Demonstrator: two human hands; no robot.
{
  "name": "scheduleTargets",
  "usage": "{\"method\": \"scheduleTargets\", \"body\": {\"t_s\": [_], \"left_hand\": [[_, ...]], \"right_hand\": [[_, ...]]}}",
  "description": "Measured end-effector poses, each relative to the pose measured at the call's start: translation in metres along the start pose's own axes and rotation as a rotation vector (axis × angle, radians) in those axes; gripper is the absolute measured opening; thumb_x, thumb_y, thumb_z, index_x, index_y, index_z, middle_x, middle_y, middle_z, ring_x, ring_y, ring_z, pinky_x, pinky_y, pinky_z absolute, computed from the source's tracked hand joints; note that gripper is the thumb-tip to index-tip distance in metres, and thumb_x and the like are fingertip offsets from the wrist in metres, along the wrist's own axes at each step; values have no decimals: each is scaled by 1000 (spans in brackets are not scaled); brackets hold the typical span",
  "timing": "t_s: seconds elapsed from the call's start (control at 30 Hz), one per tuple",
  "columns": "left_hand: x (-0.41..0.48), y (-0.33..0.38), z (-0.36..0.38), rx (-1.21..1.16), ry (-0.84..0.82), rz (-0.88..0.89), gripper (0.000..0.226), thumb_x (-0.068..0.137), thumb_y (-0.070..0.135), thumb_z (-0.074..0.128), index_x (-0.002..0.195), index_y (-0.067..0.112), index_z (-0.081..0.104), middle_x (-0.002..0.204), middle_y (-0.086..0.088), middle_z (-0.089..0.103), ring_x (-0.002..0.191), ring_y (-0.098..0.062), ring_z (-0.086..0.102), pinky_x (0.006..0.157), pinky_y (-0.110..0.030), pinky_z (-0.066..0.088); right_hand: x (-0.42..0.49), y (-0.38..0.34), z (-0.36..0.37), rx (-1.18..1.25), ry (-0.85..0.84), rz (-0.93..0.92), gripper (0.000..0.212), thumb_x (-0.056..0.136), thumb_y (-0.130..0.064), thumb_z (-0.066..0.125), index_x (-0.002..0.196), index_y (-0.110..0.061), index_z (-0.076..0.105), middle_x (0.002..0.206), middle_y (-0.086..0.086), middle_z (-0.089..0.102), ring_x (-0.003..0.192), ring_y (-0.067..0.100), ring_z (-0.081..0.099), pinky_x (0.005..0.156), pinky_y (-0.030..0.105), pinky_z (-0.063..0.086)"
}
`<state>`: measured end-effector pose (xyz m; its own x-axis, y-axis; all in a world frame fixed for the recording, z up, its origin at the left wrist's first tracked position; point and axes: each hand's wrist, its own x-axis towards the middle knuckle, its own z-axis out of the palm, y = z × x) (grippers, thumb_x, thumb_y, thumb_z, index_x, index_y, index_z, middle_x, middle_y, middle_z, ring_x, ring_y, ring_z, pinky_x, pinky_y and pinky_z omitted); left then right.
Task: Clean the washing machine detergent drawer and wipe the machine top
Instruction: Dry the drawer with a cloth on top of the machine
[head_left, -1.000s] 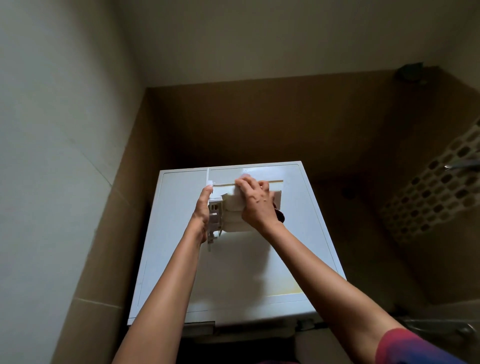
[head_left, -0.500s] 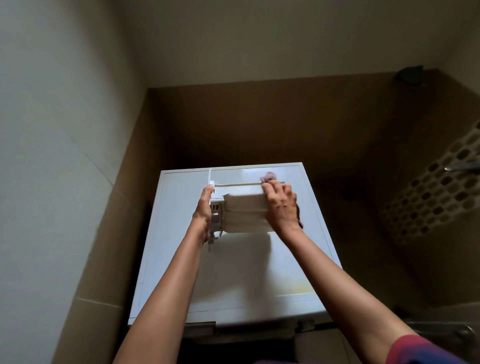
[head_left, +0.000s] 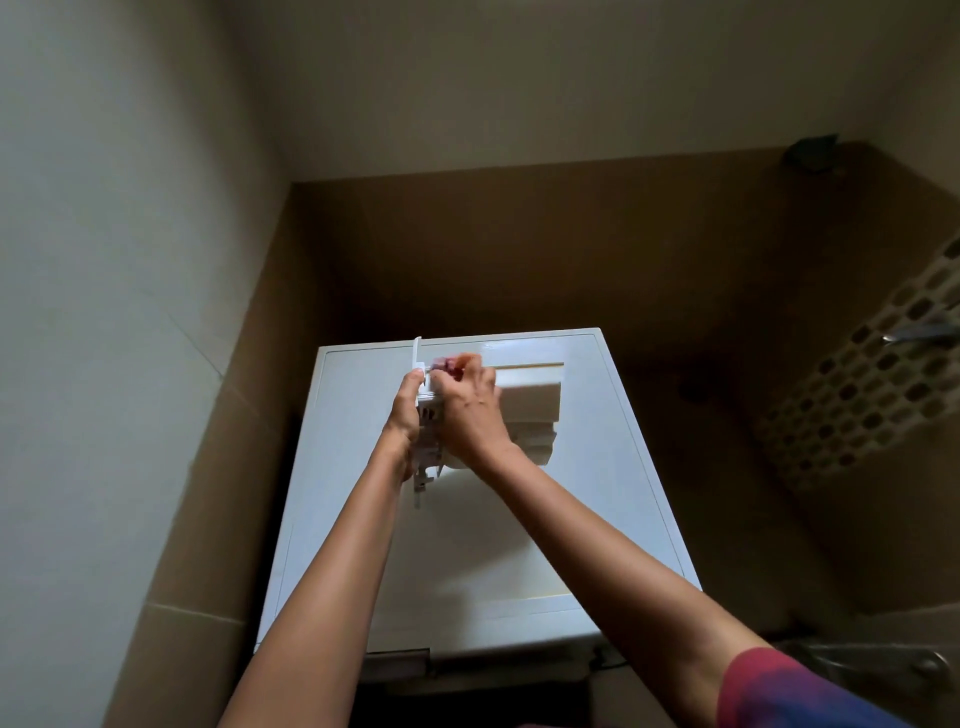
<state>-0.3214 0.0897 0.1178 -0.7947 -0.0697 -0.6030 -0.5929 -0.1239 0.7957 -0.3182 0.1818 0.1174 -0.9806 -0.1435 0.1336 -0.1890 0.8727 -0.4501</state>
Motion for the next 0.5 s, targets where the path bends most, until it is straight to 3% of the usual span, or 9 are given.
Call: {"method": "scheduleTargets", "body": {"t_s": [0.1, 0.2, 0.33, 0.43, 0.5], "left_hand": [[0, -1, 0, -16, -18, -9, 61, 88, 63, 34, 71, 17, 71, 63, -7, 72, 61, -25, 67, 56, -30, 54], [1, 0, 0, -6, 12, -15, 58, 86, 65, 37, 81, 17, 69, 81, -11, 72, 75, -31, 66, 72, -38, 52], [0, 1, 0, 7, 33, -21, 66, 82, 69, 38, 117, 19, 65, 119, -16, 64, 105, -34, 61, 85, -43, 52], [-2, 1, -1, -5, 27, -28, 64, 82, 69, 38, 111, 20, 66, 118, -16, 65, 97, -32, 64, 73, -39, 55], [-2, 0, -2, -17, 14, -34, 62, 81, 69, 39, 106, 20, 67, 114, -14, 66, 92, -30, 65, 70, -38, 56]], "right_hand": [[-2, 7, 3, -35, 9, -84, 60, 80, -19, 63, 137, -22, 44, 141, 12, 30, 110, 34, 38, 91, 44, 40], [-6, 30, 3, -104, 88, -82, 63, 78, -5, 55, 138, -20, 44, 141, 11, 35, 108, 35, 43, 89, 44, 41], [-12, 78, -9, -169, 147, 112, 72, 71, 2, 59, 136, -25, 44, 143, 7, 31, 109, 33, 43, 91, 38, 40], [-17, 116, -26, -133, 159, 335, 64, 74, -1, 58, 133, -24, 47, 139, 15, 29, 110, 37, 42, 95, 40, 40], [-19, 134, -40, 46, 189, 497, 51, 77, 1, 51, 126, -16, 53, 130, 20, 32, 105, 38, 45, 93, 34, 42]]}}
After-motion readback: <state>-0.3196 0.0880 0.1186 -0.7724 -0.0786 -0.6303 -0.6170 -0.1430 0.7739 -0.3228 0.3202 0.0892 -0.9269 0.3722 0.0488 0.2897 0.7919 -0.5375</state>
